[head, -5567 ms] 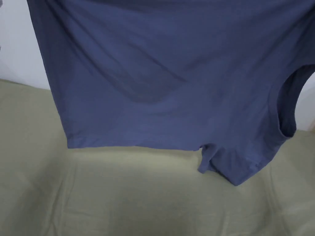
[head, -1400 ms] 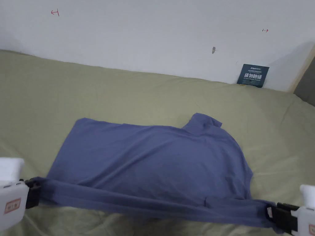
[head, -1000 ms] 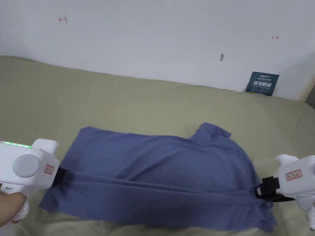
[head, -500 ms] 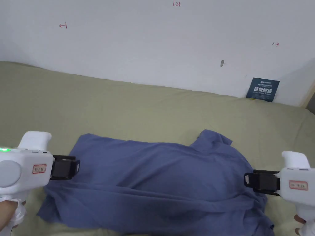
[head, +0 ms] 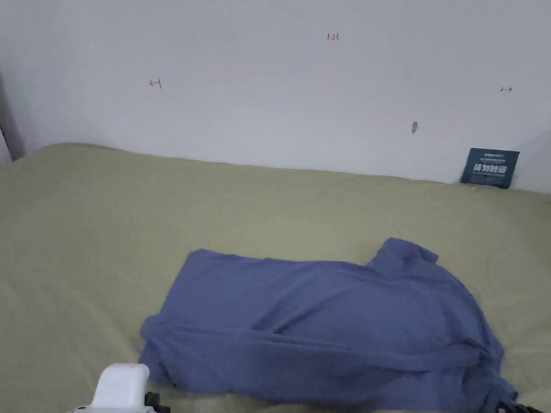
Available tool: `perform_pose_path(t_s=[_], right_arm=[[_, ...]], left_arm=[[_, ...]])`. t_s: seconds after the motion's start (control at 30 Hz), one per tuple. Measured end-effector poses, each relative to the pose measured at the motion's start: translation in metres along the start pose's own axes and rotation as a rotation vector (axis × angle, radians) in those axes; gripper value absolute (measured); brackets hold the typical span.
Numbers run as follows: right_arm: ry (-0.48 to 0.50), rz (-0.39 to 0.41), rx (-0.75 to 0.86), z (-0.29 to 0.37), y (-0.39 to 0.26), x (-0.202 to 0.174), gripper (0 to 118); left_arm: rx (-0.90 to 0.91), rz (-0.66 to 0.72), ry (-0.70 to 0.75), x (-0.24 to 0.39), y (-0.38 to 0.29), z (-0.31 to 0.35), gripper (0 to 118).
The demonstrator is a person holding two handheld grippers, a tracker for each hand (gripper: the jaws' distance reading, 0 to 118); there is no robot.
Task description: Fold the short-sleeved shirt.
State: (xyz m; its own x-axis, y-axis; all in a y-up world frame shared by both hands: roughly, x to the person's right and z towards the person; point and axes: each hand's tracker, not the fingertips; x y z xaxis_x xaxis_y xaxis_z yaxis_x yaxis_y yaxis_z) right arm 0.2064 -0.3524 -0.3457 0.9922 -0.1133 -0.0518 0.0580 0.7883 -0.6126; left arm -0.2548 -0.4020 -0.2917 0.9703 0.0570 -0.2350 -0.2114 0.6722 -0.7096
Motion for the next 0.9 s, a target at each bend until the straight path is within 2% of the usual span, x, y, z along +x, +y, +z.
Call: perform_pose_path(t_s=[0.1,0.17,0.2,0.23,0.3,0.33,0.43,0.53,0.57,0.6,0.63,0.7,0.73,0.8,0.83,0.9], right_arm=[[-0.004,-0.002,0.011,-0.006,0.006,0.012,0],[-0.015,-0.007,0.023,-0.005,0.009,0.015,0],[-0.016,-0.017,0.025,-0.007,0.011,0.019,0],[-0.007,-0.033,0.026,-0.008,0.012,0.024,0],[0.003,-0.046,0.027,-0.010,0.015,0.031,0],[0.005,-0.053,0.029,-0.010,0.015,0.034,0],[0.037,-0.069,0.038,-0.012,0.016,0.044,0],[0.024,-0.063,0.062,-0.021,0.015,0.054,3],[0.008,-0.051,0.070,-0.025,0.015,0.056,13],[-0.001,-0.039,0.076,-0.032,0.015,0.063,38],[0.012,-0.031,0.066,-0.041,0.017,0.070,64],[0.009,0.032,0.059,-0.060,0.016,0.077,66],[-0.011,0.064,0.018,-0.071,0.018,0.079,66],[0.004,0.104,-0.053,-0.099,0.019,0.082,66],[-0.014,0.096,-0.081,-0.112,0.019,0.083,66],[0.035,0.059,-0.127,-0.137,0.016,0.088,66]], left_arm=[[-0.068,0.120,-0.014,-0.019,0.014,-0.021,0],[-0.032,0.104,-0.009,-0.024,0.027,-0.033,0],[-0.026,0.094,-0.015,-0.026,0.035,-0.042,12],[-0.016,0.080,-0.003,-0.022,0.042,-0.044,33],[-0.026,0.050,-0.003,-0.022,0.054,-0.063,69],[-0.024,0.043,-0.002,-0.022,0.059,-0.072,81],[-0.040,0.026,0.003,-0.021,0.070,-0.098,81],[-0.096,-0.011,0.000,-0.014,0.075,-0.118,81],[-0.102,-0.025,0.005,-0.012,0.074,-0.122,81],[-0.103,-0.041,0.016,-0.011,0.073,-0.123,80],[-0.083,-0.025,0.015,-0.011,0.071,-0.114,70],[-0.039,0.070,-0.098,-0.018,0.071,-0.107,5],[0.005,0.063,-0.073,-0.016,0.069,-0.100,5],[-0.029,0.013,-0.049,-0.015,0.070,-0.095,5],[-0.024,0.011,-0.050,-0.016,0.069,-0.093,6],[-0.019,0.007,-0.057,-0.018,0.071,-0.094,6]])
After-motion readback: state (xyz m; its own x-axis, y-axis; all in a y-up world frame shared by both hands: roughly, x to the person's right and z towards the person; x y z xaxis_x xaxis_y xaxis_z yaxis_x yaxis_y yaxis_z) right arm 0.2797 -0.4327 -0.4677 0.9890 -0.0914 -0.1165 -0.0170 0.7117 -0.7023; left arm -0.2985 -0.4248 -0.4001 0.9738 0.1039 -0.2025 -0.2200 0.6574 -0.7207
